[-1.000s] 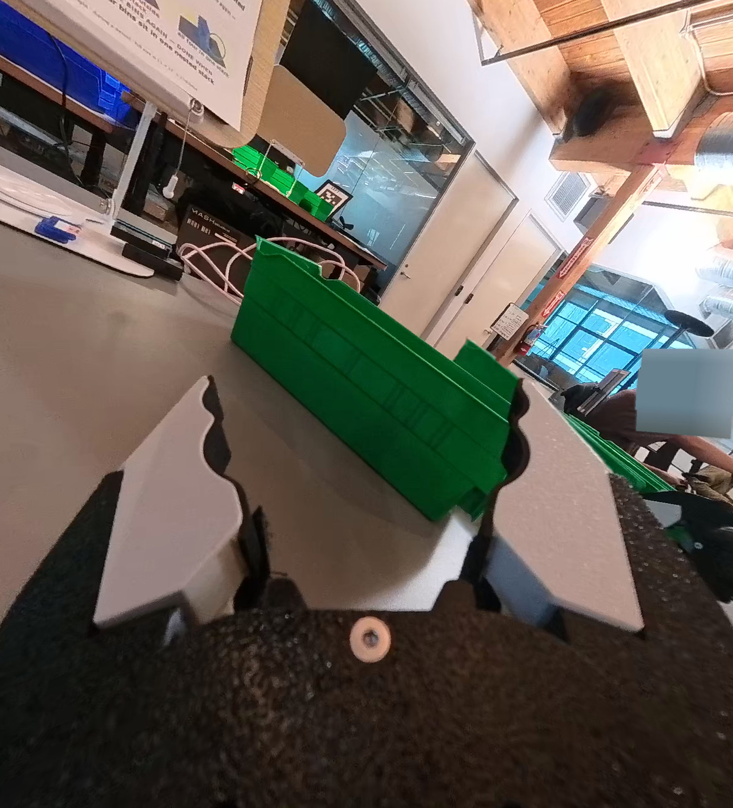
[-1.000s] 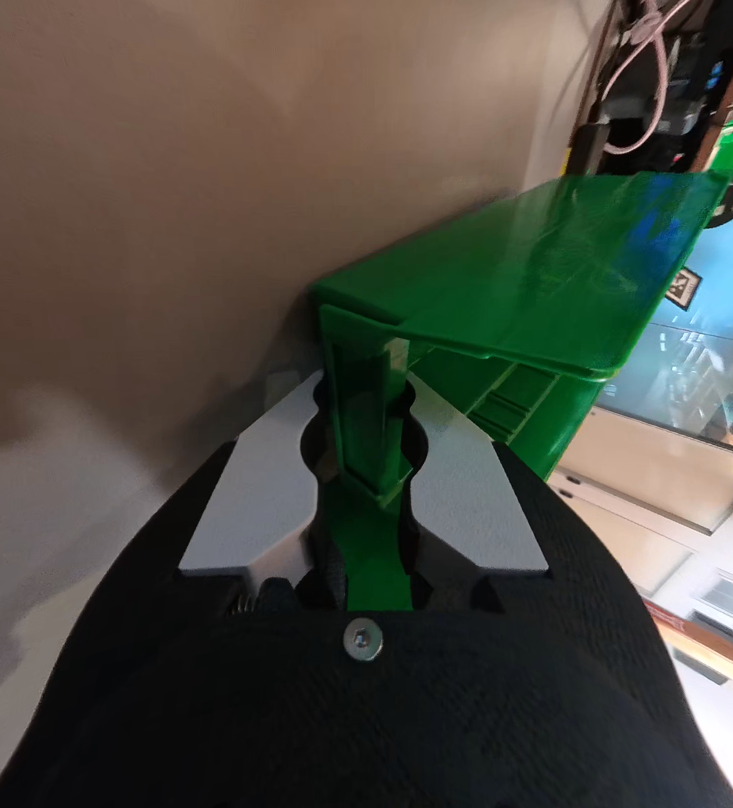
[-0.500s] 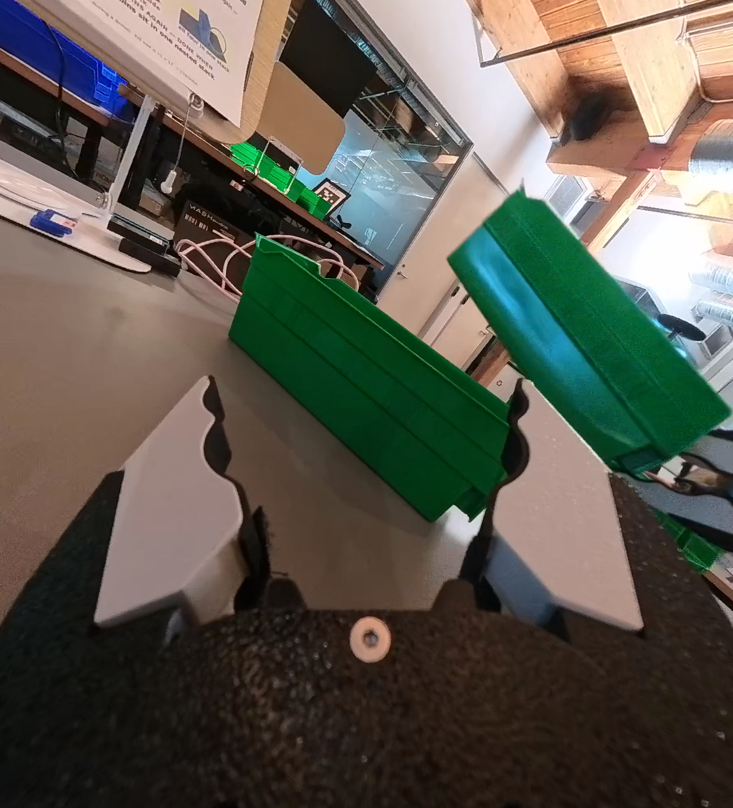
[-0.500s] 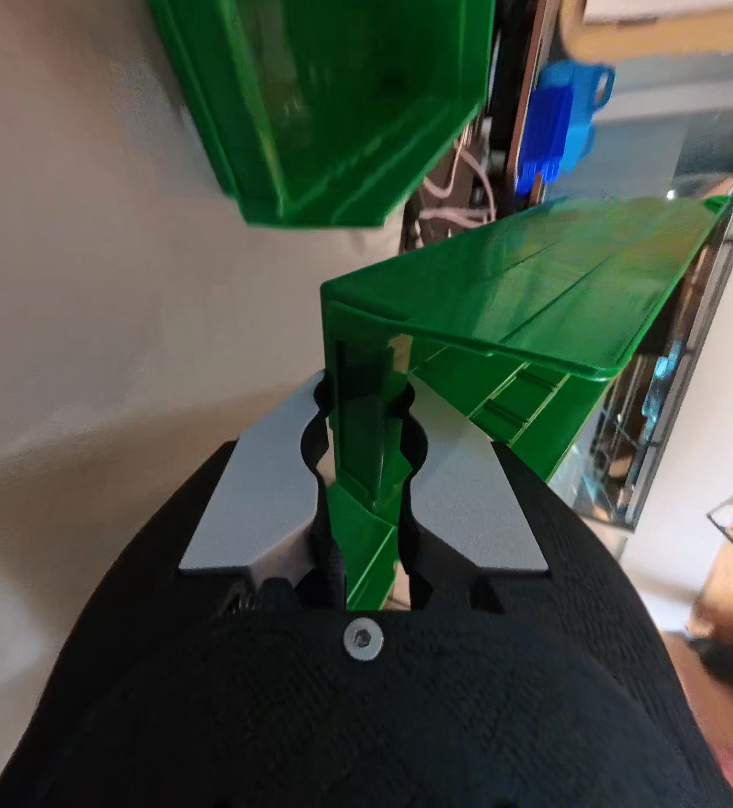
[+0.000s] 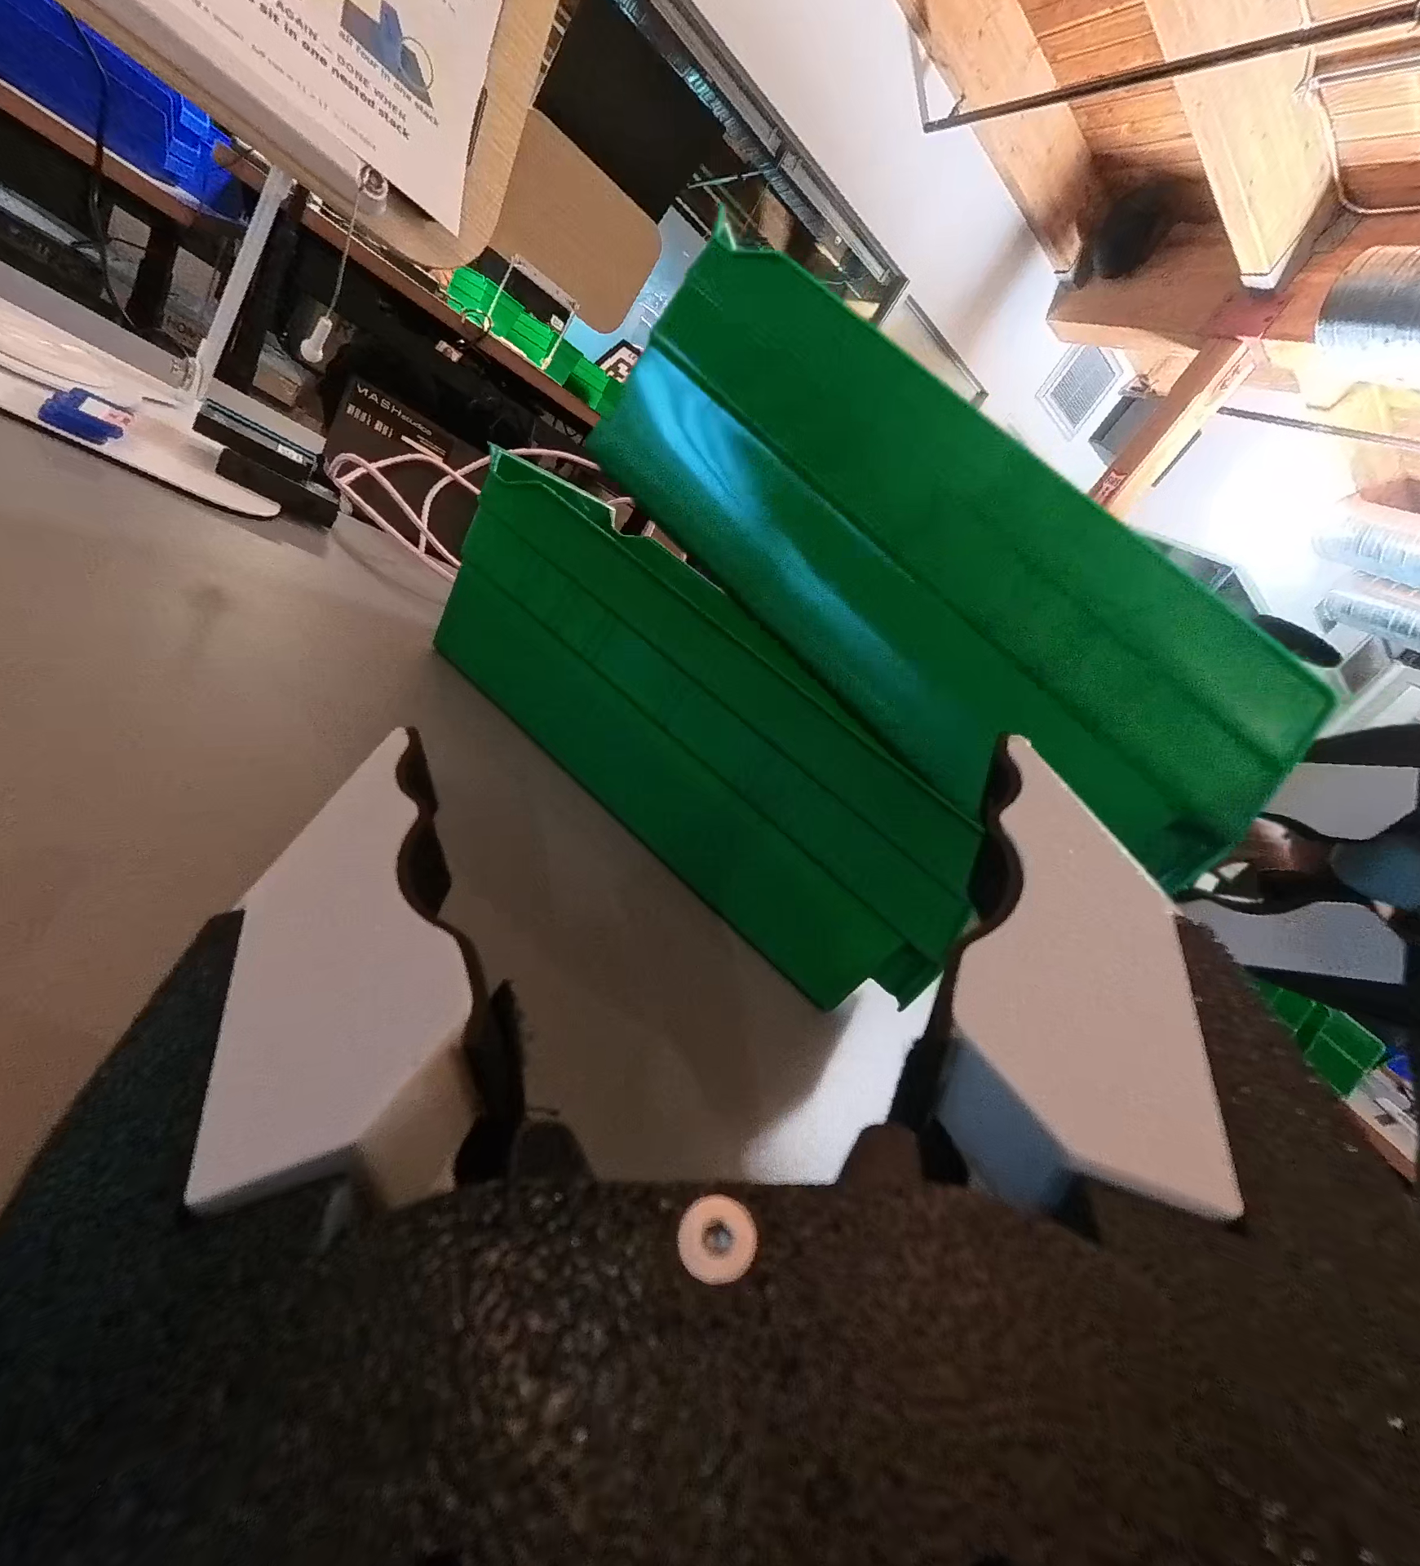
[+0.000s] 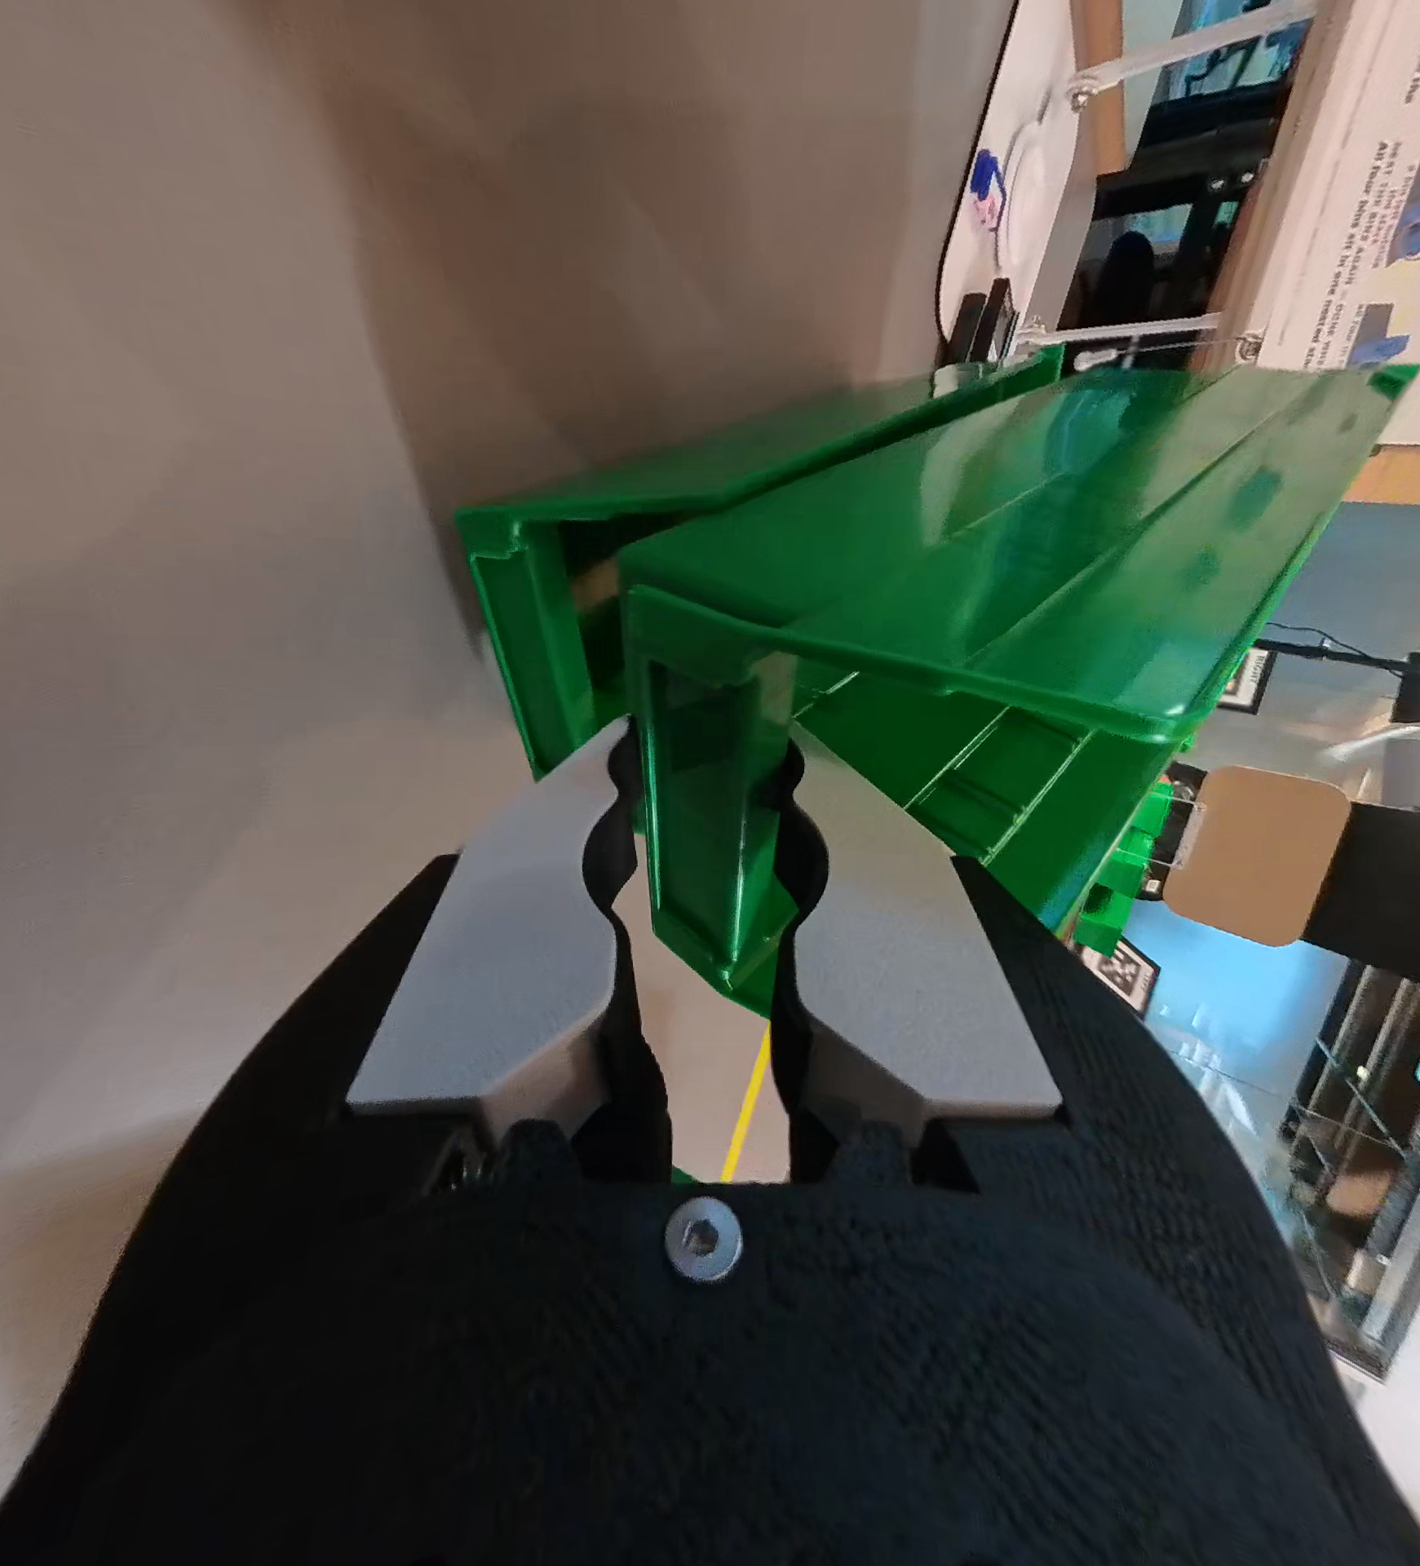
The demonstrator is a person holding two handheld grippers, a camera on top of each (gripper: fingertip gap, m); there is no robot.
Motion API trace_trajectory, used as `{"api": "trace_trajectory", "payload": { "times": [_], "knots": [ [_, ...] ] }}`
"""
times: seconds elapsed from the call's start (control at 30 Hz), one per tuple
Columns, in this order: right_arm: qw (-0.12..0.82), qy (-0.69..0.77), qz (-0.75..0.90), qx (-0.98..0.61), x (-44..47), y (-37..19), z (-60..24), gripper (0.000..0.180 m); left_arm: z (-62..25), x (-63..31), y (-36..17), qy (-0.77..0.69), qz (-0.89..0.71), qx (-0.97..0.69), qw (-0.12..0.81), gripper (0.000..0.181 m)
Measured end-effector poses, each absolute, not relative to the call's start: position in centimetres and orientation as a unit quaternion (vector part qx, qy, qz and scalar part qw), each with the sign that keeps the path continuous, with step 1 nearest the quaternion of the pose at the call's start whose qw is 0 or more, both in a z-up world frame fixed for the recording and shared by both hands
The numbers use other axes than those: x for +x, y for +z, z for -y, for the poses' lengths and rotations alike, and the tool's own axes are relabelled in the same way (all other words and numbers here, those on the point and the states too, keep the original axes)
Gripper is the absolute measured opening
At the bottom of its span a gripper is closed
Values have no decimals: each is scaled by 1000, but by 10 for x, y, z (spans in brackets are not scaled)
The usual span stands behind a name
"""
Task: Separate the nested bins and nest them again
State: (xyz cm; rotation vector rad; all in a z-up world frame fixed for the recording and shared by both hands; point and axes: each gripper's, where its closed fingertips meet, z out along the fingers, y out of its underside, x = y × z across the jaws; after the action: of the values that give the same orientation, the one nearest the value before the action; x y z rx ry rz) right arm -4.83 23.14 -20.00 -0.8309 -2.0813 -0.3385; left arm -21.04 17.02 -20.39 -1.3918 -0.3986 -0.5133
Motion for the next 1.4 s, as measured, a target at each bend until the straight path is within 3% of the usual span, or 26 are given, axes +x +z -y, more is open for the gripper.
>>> {"api": "trace_trajectory", "payload": {
  "times": [0.7, 0.87, 1.07, 1.17, 1.33, 1.4],
  "knots": [
    [362, -183, 856, -320, -70, -226, -253, 28, -171, -211, -205, -243, 184, -627, 716, 126],
    [372, -172, 852, -327, -68, -225, -253, 53, -171, -211, -205, -244, 185, -627, 716, 125],
    [361, -57, 858, -362, -46, -218, -234, 47, -171, -211, -205, -244, 185, -627, 716, 126],
    [374, -65, 857, -349, -45, -222, -239, 41, -171, -212, -205, -244, 185, -627, 716, 125],
    [405, -78, 852, -322, -59, -227, -246, 51, -170, -212, -205, -245, 185, -627, 716, 126],
    [387, -71, 859, -327, -59, -236, -245, 46, -171, -212, -205, -245, 186, -627, 716, 126]
  ]
}}
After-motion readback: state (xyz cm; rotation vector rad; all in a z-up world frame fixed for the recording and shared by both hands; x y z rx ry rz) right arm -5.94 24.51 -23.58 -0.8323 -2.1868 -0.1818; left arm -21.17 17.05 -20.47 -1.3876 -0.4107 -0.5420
